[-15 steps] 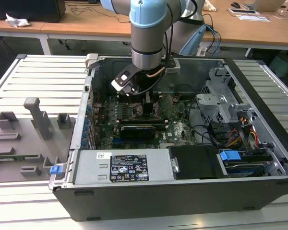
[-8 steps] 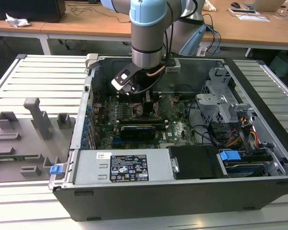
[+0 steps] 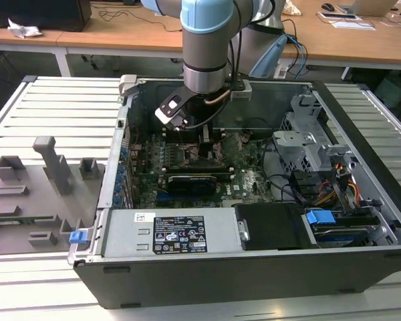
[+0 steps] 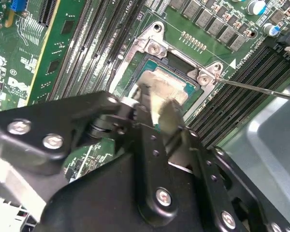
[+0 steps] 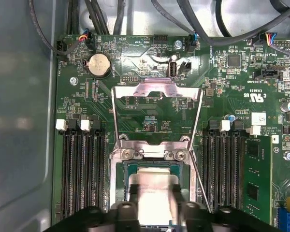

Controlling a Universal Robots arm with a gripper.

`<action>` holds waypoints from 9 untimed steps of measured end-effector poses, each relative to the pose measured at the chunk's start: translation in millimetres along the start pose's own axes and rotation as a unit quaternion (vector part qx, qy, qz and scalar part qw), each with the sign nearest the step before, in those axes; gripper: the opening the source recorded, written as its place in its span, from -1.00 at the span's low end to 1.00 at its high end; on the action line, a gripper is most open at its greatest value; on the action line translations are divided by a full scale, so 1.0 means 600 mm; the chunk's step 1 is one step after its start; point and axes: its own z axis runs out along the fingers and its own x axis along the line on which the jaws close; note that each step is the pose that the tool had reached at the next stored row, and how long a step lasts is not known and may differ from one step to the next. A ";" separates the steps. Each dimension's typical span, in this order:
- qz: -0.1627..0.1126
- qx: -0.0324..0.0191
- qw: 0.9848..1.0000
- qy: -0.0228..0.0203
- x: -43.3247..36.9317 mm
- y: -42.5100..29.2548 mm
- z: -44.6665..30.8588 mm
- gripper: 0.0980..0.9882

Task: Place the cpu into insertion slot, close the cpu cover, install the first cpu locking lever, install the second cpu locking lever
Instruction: 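Place the cpu into insertion slot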

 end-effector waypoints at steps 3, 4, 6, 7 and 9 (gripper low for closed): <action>0.000 0.000 1.000 0.000 0.000 0.000 -0.001 -0.73; 0.000 0.000 1.000 0.000 0.000 0.000 -0.002 -0.87; 0.000 0.000 1.000 0.000 0.000 0.000 -0.002 -0.98; 0.000 0.000 1.000 0.000 0.000 0.000 -0.003 -0.98; 0.000 0.000 1.000 0.000 0.000 0.000 -0.003 -0.98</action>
